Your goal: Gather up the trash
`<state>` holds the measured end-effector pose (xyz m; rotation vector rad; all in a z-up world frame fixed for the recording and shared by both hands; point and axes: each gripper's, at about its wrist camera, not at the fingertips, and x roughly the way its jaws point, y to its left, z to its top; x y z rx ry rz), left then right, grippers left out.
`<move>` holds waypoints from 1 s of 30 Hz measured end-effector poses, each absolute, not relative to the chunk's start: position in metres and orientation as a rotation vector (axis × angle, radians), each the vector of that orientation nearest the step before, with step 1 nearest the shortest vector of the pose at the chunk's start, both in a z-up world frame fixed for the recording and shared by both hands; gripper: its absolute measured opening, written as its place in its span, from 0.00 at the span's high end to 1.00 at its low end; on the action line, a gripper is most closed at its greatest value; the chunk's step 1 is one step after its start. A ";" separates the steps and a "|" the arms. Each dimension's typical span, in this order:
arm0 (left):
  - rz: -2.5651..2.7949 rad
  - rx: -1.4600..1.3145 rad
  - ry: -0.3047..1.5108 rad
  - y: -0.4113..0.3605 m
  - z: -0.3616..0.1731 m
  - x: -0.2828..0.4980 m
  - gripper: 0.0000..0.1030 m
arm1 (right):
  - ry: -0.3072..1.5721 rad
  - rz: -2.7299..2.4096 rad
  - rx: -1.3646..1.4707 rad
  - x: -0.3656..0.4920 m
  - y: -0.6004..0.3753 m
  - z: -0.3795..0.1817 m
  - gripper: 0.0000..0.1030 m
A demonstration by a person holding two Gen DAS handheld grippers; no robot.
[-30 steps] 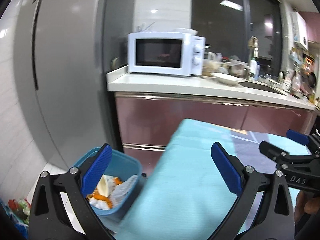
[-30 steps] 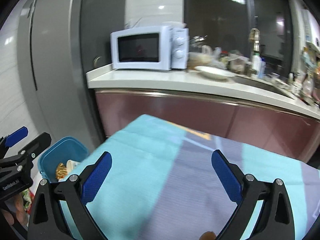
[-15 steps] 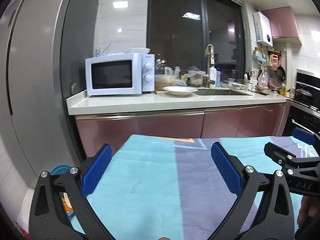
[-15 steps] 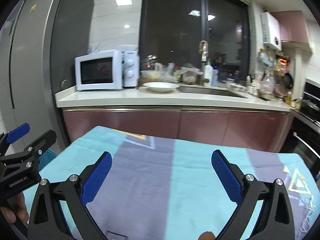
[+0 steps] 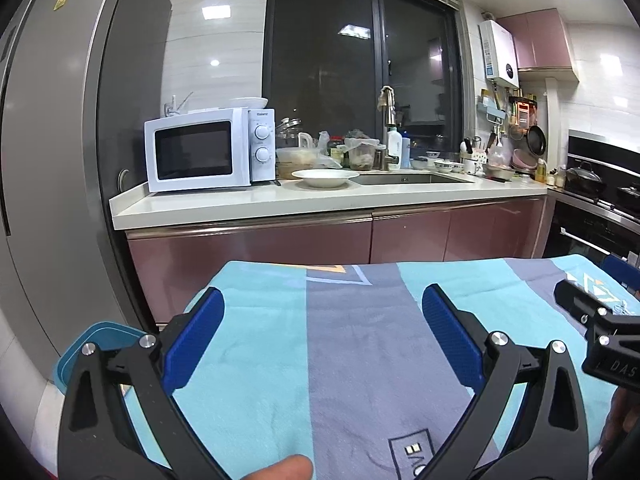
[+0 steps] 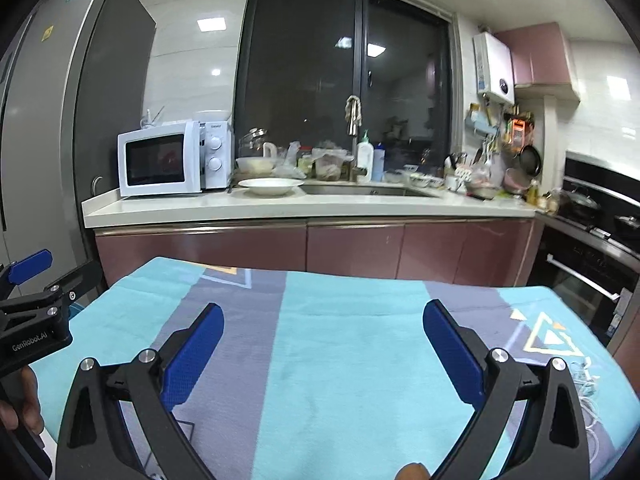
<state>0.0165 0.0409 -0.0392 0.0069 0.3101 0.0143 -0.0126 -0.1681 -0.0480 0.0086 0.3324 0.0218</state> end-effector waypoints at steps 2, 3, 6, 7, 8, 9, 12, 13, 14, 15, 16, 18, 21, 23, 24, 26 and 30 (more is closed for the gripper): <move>0.002 0.011 0.304 0.040 -0.039 0.012 0.05 | 0.312 0.012 0.006 -0.022 -0.171 -0.046 0.06; 0.006 0.019 0.303 0.039 -0.040 0.009 0.05 | 0.307 0.008 0.006 -0.025 -0.172 -0.045 0.06; 0.022 0.036 0.291 0.039 -0.039 0.004 0.05 | 0.287 -0.001 0.006 -0.035 -0.174 -0.043 0.06; 0.017 0.034 0.289 0.039 -0.038 0.002 0.05 | 0.280 -0.009 0.004 -0.039 -0.174 -0.043 0.06; 0.015 0.030 0.285 0.039 -0.037 0.000 0.05 | 0.274 -0.009 0.004 -0.041 -0.175 -0.042 0.06; 0.012 0.024 0.273 0.039 -0.036 -0.005 0.05 | 0.268 -0.011 0.003 -0.044 -0.176 -0.042 0.06; -0.017 0.021 0.230 0.038 -0.031 -0.017 0.05 | 0.220 -0.030 -0.001 -0.057 -0.176 -0.037 0.06; -0.019 0.022 0.208 0.038 -0.030 -0.022 0.05 | 0.211 -0.032 -0.003 -0.059 -0.176 -0.037 0.06; -0.023 0.023 0.186 0.038 -0.028 -0.027 0.05 | 0.192 -0.040 -0.007 -0.065 -0.176 -0.035 0.06; -0.026 0.025 0.177 0.037 -0.026 -0.031 0.05 | 0.178 -0.044 -0.006 -0.068 -0.177 -0.034 0.06; -0.028 0.027 0.163 0.037 -0.025 -0.036 0.05 | 0.170 -0.047 -0.004 -0.071 -0.178 -0.033 0.06; -0.028 0.029 0.136 0.036 -0.023 -0.044 0.05 | 0.161 -0.049 0.003 -0.075 -0.179 -0.032 0.06; -0.026 0.031 0.116 0.035 -0.021 -0.054 0.05 | 0.161 -0.046 0.004 -0.078 -0.179 -0.032 0.06; -0.025 0.026 0.107 0.036 -0.019 -0.058 0.05 | 0.156 -0.046 0.003 -0.080 -0.179 -0.031 0.06; -0.023 0.024 0.104 0.036 -0.019 -0.061 0.05 | 0.158 -0.043 0.004 -0.080 -0.179 -0.031 0.06; -0.024 0.024 0.096 0.037 -0.018 -0.065 0.05 | 0.154 -0.042 0.004 -0.081 -0.179 -0.029 0.06; -0.023 0.027 0.084 0.039 -0.016 -0.070 0.05 | 0.148 -0.043 0.007 -0.084 -0.179 -0.027 0.06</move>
